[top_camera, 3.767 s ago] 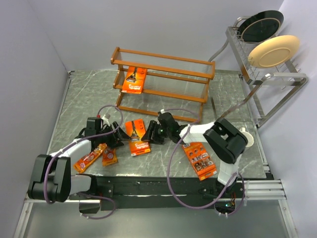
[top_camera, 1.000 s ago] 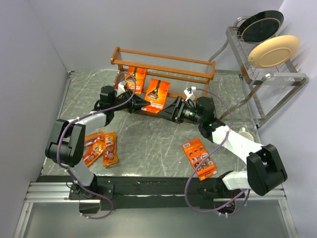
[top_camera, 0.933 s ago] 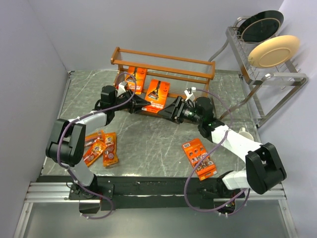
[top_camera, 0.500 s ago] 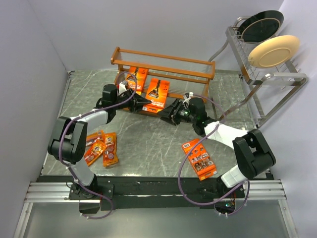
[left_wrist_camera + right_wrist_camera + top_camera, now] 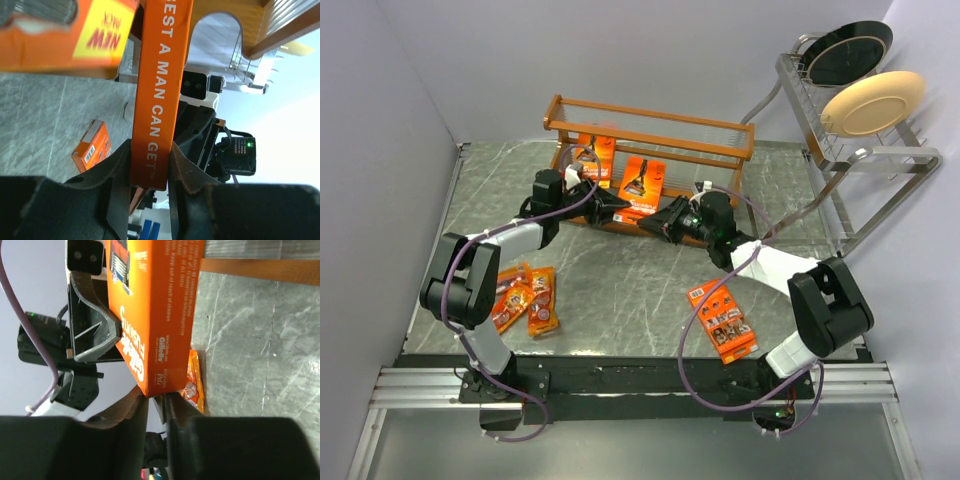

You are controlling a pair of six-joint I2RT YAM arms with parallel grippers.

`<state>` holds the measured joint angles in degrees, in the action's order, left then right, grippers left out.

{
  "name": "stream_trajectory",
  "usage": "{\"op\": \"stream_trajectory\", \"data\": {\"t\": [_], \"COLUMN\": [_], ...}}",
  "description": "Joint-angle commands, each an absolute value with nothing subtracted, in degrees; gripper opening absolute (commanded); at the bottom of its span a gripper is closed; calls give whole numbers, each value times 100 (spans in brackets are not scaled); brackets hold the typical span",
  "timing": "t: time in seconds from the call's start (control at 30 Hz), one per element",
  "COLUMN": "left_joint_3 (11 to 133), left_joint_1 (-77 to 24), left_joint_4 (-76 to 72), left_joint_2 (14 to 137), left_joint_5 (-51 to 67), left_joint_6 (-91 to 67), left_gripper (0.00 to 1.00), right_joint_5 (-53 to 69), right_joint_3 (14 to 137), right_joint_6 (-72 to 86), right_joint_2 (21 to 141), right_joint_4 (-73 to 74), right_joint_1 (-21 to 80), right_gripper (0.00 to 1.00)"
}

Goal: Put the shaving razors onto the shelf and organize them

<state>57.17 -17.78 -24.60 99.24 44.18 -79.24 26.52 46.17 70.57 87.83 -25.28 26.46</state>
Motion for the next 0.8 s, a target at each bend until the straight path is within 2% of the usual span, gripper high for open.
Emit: {"op": "stream_trajectory", "data": {"t": [0.0, 0.07, 0.1, 0.17, 0.2, 0.33, 0.57, 0.67, 0.7, 0.73, 0.77], "left_joint_3": [5774, 5809, 5810, 5792, 5775, 5783, 5906, 5854, 5801, 5722, 5556], "left_joint_1": [-1846, -1846, -1846, -1828, -1828, -1767, -1714, -1609, -1574, -1504, -1486], "left_joint_4": [-2303, -2110, -2066, -2022, -2004, -1977, -1952, -1706, -1705, -1783, -1819], "left_joint_2": [9897, 9862, 9835, 9800, 9756, 9659, 9633, 9423, 9370, 9317, 9203], "left_joint_5": [4439, 4386, 4386, 4412, 4430, 4500, 4614, 4816, 4869, 5078, 5184], "left_joint_6": [-8060, -8016, -7990, -7928, -7893, -7744, -7437, -7076, -7014, -6831, -6690], "left_gripper": [3, 12, 19, 30, 40, 54, 68, 83, 84, 98, 99], "right_joint_5": [2434, 2435, 2417, 2426, 2426, 2408, 2364, 2408, 2417, 2460, 2496], "right_joint_3": [5009, 5167, 5220, 5343, 5370, 5511, 5476, 5388, 5362, 5318, 5300], "right_joint_6": [7119, 7110, 7110, 7110, 7119, 7093, 7119, 7067, 7049, 7031, 6996], "right_joint_2": [9017, 9061, 9096, 9149, 9167, 9237, 9220, 9185, 9193, 9202, 9220], "right_joint_4": [-2627, -2637, -2628, -2645, -2663, -2611, -2593, -2672, -2698, -2724, -2829], "right_joint_1": [2601, 2584, 2584, 2566, 2575, 2540, 2496, 2409, 2391, 2365, 2312], "right_gripper": [15, 3, 0, 0, 0, 0, 0, 0, 0, 0, 0]}}
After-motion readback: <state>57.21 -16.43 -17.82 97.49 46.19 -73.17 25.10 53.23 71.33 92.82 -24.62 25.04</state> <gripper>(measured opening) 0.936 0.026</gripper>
